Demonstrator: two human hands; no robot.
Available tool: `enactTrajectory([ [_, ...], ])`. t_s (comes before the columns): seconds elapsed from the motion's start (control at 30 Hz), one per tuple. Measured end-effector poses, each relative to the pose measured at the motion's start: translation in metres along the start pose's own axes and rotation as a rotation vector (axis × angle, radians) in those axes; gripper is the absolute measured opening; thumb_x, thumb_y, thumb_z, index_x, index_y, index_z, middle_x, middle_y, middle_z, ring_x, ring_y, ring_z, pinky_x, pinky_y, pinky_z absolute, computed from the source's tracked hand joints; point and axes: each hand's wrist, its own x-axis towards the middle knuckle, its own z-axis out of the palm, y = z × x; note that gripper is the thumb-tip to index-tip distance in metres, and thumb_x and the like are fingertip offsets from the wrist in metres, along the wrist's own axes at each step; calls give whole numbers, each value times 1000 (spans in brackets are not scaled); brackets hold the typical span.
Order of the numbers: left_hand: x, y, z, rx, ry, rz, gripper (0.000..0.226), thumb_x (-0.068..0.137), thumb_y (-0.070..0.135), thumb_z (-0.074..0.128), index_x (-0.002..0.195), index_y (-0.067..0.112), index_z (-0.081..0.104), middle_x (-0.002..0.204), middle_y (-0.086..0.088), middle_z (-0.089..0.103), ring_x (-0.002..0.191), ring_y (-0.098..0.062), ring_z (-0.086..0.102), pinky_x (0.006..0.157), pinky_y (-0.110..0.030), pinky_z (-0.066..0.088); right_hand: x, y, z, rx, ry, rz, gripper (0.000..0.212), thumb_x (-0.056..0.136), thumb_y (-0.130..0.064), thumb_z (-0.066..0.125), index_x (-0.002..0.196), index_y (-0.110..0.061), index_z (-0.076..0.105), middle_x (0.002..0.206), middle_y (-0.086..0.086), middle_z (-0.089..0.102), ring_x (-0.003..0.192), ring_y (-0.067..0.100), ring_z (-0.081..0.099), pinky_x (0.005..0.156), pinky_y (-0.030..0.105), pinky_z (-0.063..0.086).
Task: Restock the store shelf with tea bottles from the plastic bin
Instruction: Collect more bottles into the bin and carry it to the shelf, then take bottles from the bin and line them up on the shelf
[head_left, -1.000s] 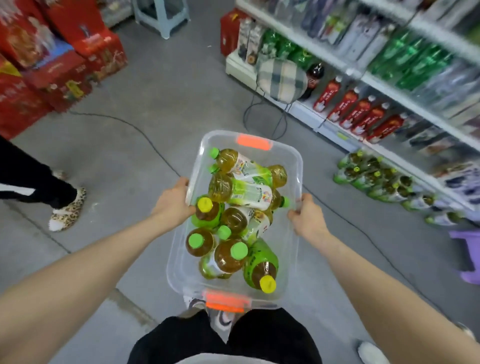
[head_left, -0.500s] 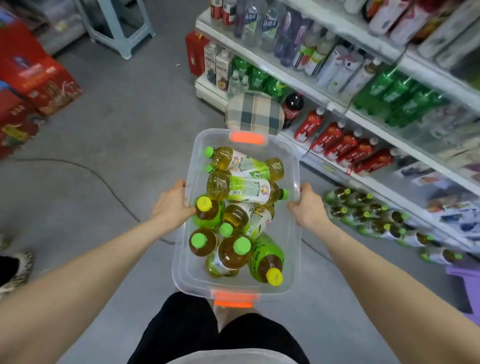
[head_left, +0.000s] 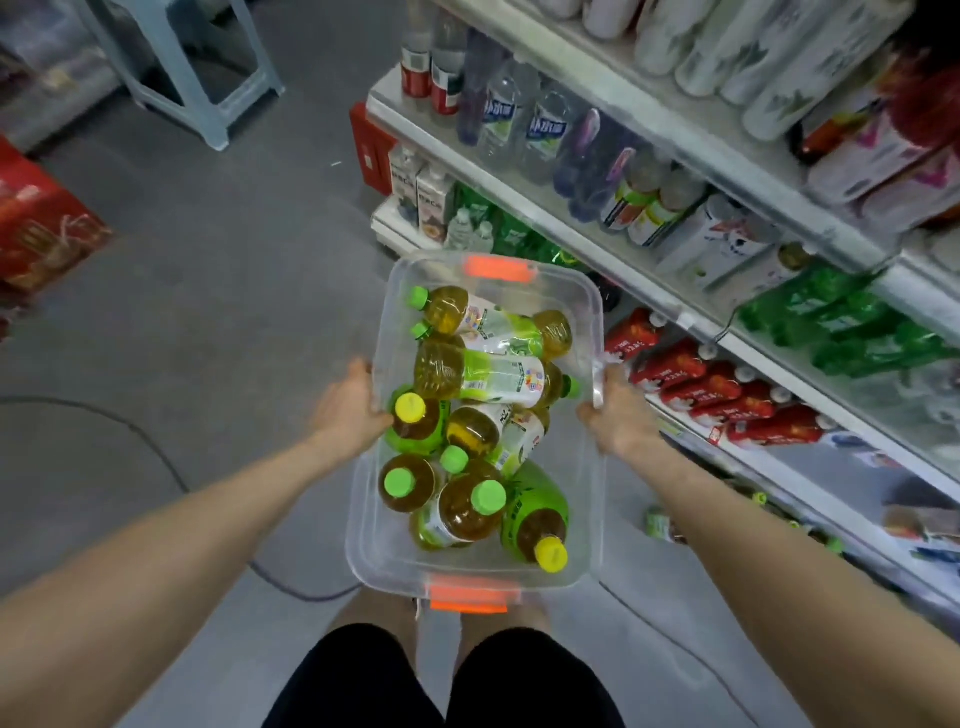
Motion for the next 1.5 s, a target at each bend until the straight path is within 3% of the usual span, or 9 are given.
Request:
enactTrajectory([
  [0.17,63,28,11,-116,16,-102,59,80,8,73,128,6,39,88,-13,58,85,-32,59,67,-34,38,110,-22,-27,-118,-49,-133,46,90,-13,62,128,-5,39,110,23,64,98,42,63,80,43,51],
  [0.37,122,63,45,-207,84,-210,51,83,4,68,124,2,37,68,4,50,71,-24,55,66,-29,36,226,-41,-49,-246,-103,-265,39,90,-16,62,121,-5,40,106,26,64,97,43,63,83,45,51],
  [0.77,172,82,99,-348,147,-372,48,80,2,69,111,16,35,73,-7,63,68,-30,66,67,-40,54,329,-49,-45,-394,-126,-438,36,97,-12,53,128,-5,37,92,21,64,79,35,61,65,33,38],
  [0.9,174,80,98,-328,109,-369,48,81,6,72,107,17,33,75,-8,65,69,-30,68,66,-39,54,335,-44,-43,-360,-174,-433,38,97,-16,55,128,-7,36,96,20,64,85,37,63,68,36,47],
  [1.0,172,78,87,-276,19,-371,52,85,15,73,122,7,38,87,-12,68,78,-31,67,71,-41,53,330,-45,-44,-357,-197,-435,44,96,-20,56,134,-12,36,110,19,63,94,35,64,78,38,52],
  [1.1,172,79,67,-105,-87,-303,62,87,9,68,138,-1,35,113,-20,61,99,-38,62,83,-42,49,318,-44,-49,-371,-219,-407,42,94,-7,55,133,-7,40,117,22,60,102,35,64,82,37,50],
  [1.23,182,99,37,149,132,-76,67,85,-3,58,146,1,32,137,-25,42,115,-45,50,92,-53,47,294,-32,-57,-407,-140,-454,49,86,2,60,130,-4,41,112,22,61,101,37,63,79,38,50],
  [1.37,214,136,41,347,170,267,53,93,30,60,138,7,46,133,-19,50,119,-38,50,93,-52,50,274,-13,-53,-457,-73,-486,63,77,3,67,135,-4,42,119,24,56,98,37,63,75,39,53],
  [1.5,241,166,69,583,-113,227,76,90,50,59,148,12,27,141,-14,44,130,-33,43,102,-45,45,267,3,-53,-472,-40,-512,64,77,4,69,136,-5,44,117,19,59,99,33,63,78,38,54],
])
